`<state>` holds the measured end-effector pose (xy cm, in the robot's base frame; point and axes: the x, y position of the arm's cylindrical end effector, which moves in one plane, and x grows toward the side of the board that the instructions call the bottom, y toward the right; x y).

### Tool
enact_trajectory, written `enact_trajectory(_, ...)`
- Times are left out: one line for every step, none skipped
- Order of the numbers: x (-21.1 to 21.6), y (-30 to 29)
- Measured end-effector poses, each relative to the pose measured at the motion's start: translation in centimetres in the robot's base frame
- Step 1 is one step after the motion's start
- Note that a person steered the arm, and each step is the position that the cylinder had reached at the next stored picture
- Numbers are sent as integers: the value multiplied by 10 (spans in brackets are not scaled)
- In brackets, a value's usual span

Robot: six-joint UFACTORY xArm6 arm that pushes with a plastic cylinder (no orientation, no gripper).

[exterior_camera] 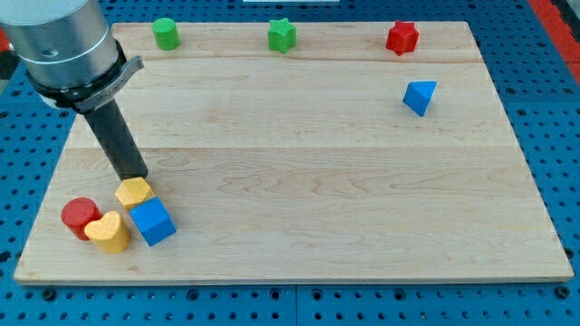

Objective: Point your arm at the green circle

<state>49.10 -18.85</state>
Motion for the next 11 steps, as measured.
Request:
enact_trajectory(2, 1)
enact_trajectory(-20, 1)
enact_trajectory(-80, 1)
enact_trajectory(-129, 1)
enact_trajectory(-158, 3)
enact_trajectory(-173, 10)
enact_trajectory(-185, 18)
enact_trajectory(-211, 21)
enact_trajectory(-243, 27)
enact_trajectory(-274, 33)
enact_trajectory(-295, 35)
